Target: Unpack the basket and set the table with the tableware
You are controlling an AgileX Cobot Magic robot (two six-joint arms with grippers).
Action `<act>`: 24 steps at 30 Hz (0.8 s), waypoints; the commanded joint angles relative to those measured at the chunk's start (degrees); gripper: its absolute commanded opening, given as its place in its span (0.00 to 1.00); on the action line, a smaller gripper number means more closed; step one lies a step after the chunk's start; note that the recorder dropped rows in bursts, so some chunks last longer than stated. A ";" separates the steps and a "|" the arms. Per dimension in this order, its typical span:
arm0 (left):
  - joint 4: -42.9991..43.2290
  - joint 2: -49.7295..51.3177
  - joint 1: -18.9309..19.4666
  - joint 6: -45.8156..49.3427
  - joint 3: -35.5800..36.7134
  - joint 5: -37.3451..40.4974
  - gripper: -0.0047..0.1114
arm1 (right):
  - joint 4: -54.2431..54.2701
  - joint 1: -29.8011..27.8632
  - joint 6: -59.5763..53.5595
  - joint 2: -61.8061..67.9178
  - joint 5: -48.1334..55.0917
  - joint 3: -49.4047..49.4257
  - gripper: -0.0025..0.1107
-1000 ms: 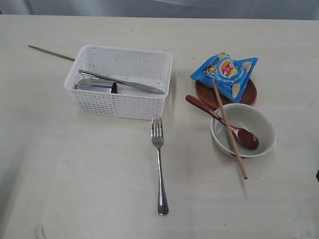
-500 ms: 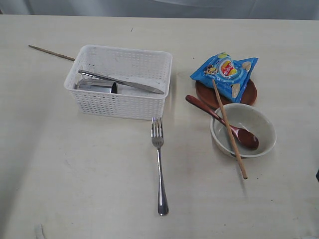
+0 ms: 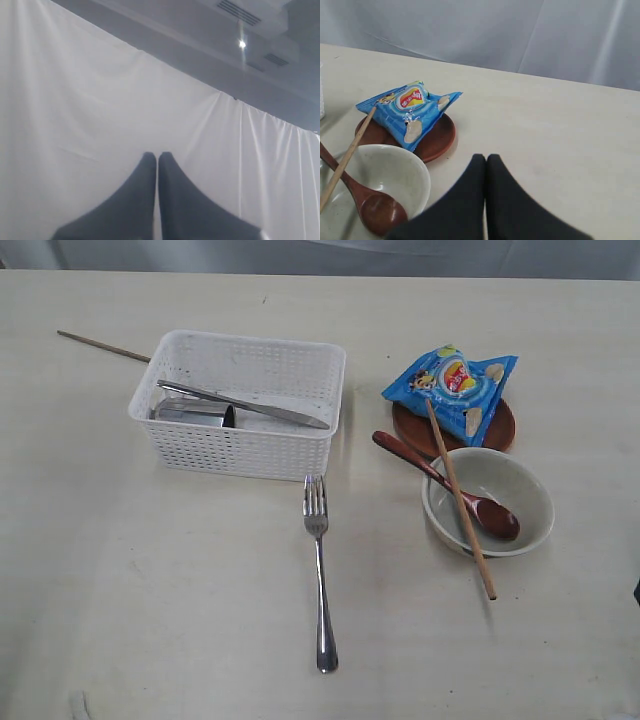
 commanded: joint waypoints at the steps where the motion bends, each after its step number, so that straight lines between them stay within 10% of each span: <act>1: 1.01 -0.11 0.37 -0.90 0.17 1.31 0.05 | -0.34 -0.27 -0.07 -0.31 -0.05 0.13 0.02; 8: 1.00 -0.11 0.37 -7.19 0.17 4.26 0.05 | -0.34 -0.27 -0.07 -0.31 -0.05 0.13 0.02; 18: 7.37 15.47 0.37 -9.70 -16.89 38.78 0.04 | -0.34 -0.27 -0.07 -0.31 -0.05 0.13 0.02; 24: 7.37 37.38 0.37 -6.42 -29.57 45.18 0.28 | -0.34 -0.27 -0.07 -0.31 -0.05 0.13 0.02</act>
